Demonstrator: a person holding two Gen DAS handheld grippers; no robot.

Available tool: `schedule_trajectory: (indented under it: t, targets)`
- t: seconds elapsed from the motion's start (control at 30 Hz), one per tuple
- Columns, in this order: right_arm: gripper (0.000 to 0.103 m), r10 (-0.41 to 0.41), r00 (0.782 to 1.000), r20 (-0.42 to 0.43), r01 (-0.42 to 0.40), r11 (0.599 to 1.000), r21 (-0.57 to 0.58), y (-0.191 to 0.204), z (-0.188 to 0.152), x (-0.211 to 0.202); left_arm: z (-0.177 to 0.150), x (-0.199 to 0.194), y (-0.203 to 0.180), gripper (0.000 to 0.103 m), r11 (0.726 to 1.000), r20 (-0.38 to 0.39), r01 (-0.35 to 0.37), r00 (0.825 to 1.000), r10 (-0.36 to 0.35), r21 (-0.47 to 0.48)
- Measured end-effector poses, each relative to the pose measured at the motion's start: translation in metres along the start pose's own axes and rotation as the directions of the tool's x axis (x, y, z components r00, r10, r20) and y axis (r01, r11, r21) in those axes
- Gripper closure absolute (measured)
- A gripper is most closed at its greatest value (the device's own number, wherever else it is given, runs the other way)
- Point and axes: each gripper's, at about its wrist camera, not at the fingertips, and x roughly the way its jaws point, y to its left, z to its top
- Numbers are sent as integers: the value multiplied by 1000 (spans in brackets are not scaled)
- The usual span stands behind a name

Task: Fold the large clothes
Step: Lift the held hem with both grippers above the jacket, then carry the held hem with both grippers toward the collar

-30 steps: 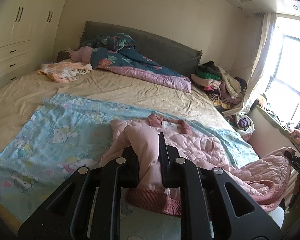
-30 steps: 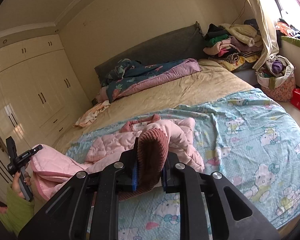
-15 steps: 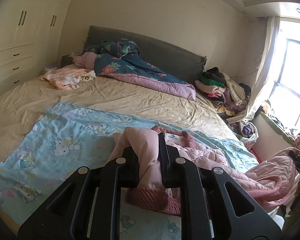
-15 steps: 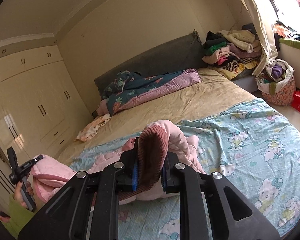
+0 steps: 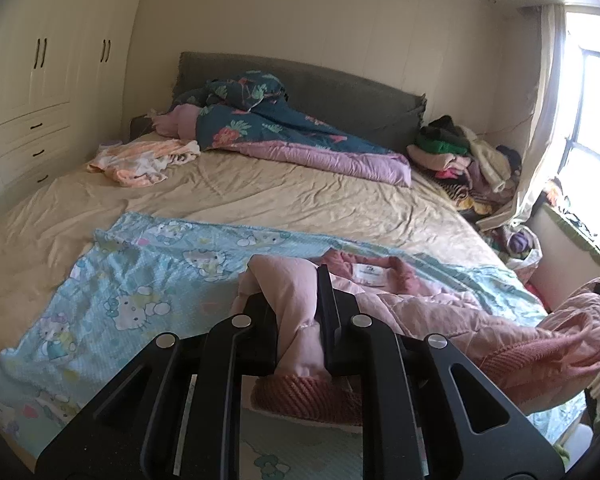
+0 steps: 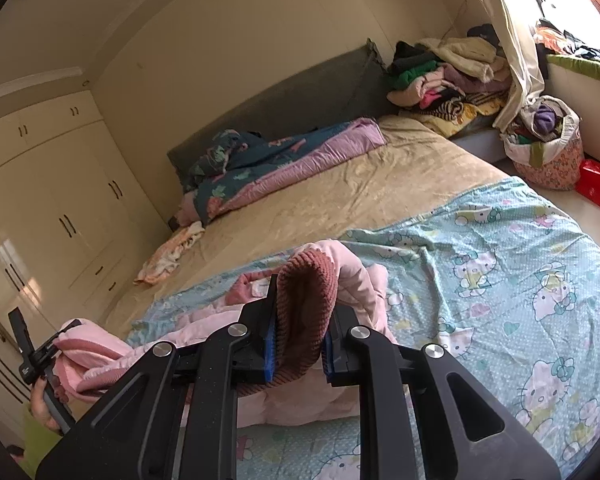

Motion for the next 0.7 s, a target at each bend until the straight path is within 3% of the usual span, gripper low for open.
schedule_trajectory:
  t: [0.7]
  targets:
    - [87, -83, 995, -60, 84, 996, 13, -15, 35, 79, 17, 69, 0, 93, 996, -43, -84, 995, 85, 23]
